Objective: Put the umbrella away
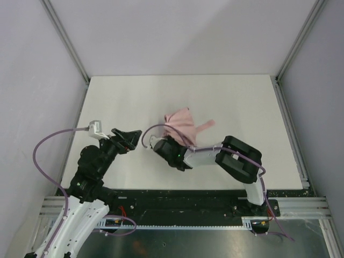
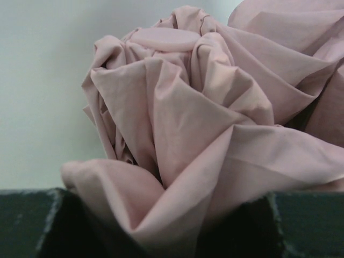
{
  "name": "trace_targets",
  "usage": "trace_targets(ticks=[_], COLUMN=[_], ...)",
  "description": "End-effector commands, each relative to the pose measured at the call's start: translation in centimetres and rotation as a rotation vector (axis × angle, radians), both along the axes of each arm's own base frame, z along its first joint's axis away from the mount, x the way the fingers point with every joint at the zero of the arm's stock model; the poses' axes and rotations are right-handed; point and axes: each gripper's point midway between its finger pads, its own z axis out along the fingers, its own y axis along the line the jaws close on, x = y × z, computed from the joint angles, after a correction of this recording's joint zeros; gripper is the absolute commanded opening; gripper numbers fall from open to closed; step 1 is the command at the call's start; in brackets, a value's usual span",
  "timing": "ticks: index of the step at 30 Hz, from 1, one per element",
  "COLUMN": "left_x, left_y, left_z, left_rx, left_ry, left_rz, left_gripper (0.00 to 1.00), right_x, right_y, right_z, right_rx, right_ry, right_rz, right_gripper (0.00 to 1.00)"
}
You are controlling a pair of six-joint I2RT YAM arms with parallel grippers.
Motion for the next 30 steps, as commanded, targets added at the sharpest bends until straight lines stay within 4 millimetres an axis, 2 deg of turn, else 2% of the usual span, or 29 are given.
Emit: trace_targets(ticks=[1,6,9,13,19,24,28,30], left_x=[0.4,0.9,1.2,1.2,0.5,-0.4,0.4,1.3], left_y=[0.9,0.5,0.4,0.5,-1.0,-2.8,-4.4,-4.6], left_z=[-1.5,-3.0,-4.9,-7.2,-11.3,-15.7,-17.0,-16.7], left_rx=[0.001,-0.006,-0.01,-0.062,-0.204,-0.325,-0.538,-0.588], left_ry=[0.055,0.134,0.23,0.332,0.536,0.783,0.81,0.766], left_rz=[0.066,0.065,0.083,0.118,0.112,0.104,0.07,0.061], left_gripper=[0.9,0.9,0.9,0.9,0.96,0.99,0.99,0.99], right_x=[-4.5,-10.4,-13.8,-16.7,-17.0,-15.8,-15.9,-16.0], right_y=[2.6,2.9,2.8,2.1,0.5,-0.4,-0.4,0.0], right_z=[-2.4,-6.9,-9.3,-11.6,-12.6,-13.9,-14.2,-14.1], right_rx=[0.268,0.393,0.477,0.548,0.624,0.638,0.681,0.722], right_ry=[0.178,0.538,0.801,1.101,1.315,1.3,1.306,1.327], right_rz=[-0.029,-0.017,-0.008,-0.001,-0.03,-0.08,-0.082,-0.064], right_gripper=[0.0,0.0,0.0,0.0,0.0,0.0,0.0,0.0])
